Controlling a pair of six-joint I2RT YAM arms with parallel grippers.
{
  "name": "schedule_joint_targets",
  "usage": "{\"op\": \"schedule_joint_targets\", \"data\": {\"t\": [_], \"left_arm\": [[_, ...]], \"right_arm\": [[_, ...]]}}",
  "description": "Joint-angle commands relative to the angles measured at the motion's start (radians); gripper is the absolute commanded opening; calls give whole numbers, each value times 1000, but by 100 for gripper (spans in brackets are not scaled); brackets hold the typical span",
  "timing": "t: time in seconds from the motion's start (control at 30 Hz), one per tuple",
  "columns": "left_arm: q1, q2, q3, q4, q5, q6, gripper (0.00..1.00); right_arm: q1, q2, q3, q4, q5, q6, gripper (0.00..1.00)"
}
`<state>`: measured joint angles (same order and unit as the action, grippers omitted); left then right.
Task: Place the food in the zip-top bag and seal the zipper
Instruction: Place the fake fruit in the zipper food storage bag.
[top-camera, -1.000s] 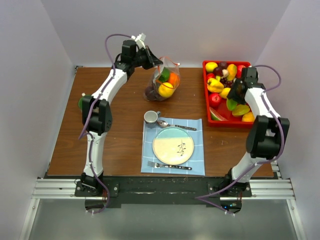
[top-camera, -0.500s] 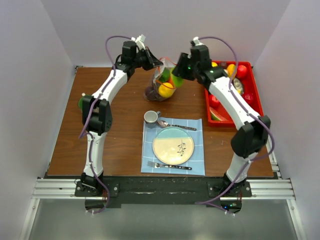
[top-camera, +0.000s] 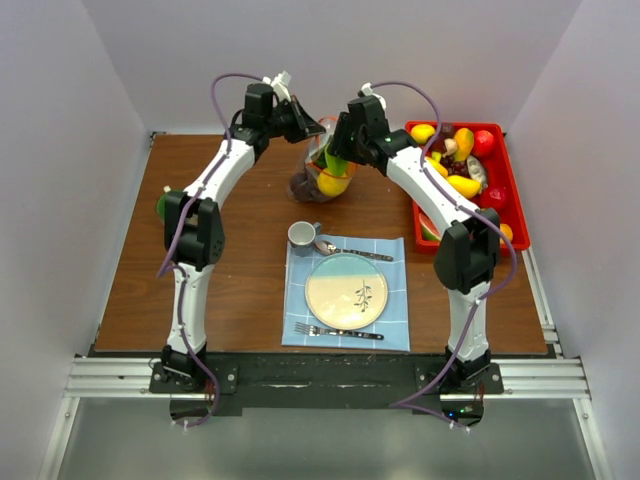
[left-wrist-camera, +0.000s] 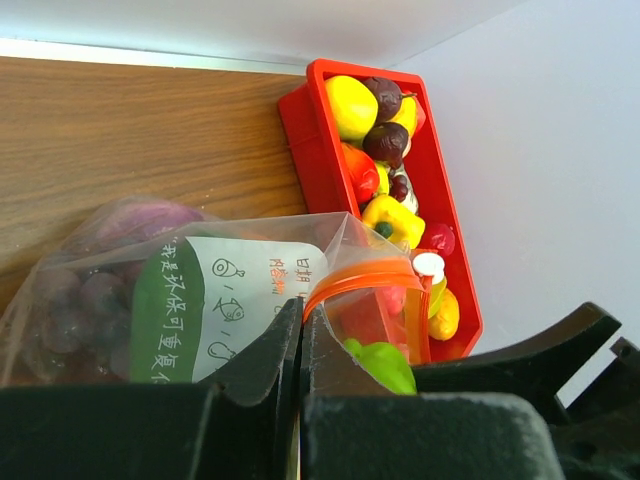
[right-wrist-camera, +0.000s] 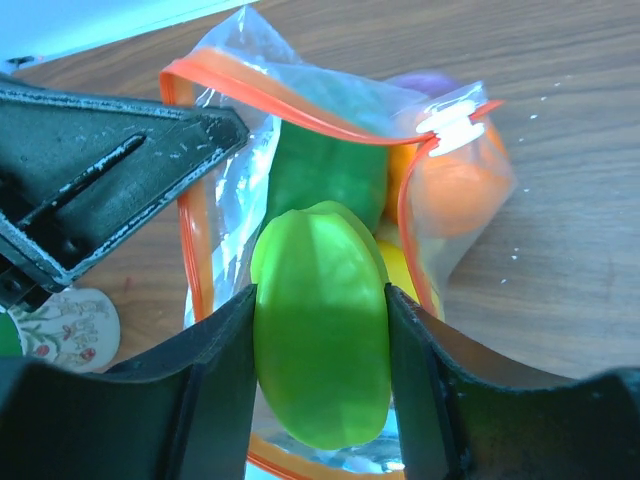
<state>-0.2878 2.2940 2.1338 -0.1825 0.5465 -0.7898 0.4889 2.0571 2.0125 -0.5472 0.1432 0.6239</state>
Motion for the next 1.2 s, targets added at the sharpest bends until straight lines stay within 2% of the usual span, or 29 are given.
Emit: {"op": "schedule_joint_targets", "data": {"t": [0.0,0.03,0.13,0.4,0.5,0.6,0.67,0.8,0.87,1.03,1.17], "left_arm": [[12,-71,17,2,3,18,0],[12,-74,15,0,1,18,0],[12,-79,17,0,3,17,0],[9,-96,14,-41,-5,41,0],[9,-102,8,-64,4,63,0],[9,-91,20,-98,33,83,0],[9,-73,58,-142,52,112,0],[15,-24,204,-258,102,176,0],[22,-13,219,-297,113,201,0],[30,-27,204,-337,127,245,0],[33,-28,218,-370,124,271,0]], "right_arm": [[14,-18,92,-11,59,-33,62],[16,-26,97,-17,71,-39,68],[23,-40,106,-30,98,-64,75],[13,-126,71,-36,219,-153,75],[-58,-97,124,-54,121,-165,71],[-140,-78,120,-27,-60,-158,70],[-188,-84,74,69,-222,-167,68],[-251,-92,-84,237,-409,-165,62],[-271,-77,-124,317,-509,-144,61],[-274,-80,-201,444,-550,-89,61],[-288,-118,-325,538,-521,-46,60]]}}
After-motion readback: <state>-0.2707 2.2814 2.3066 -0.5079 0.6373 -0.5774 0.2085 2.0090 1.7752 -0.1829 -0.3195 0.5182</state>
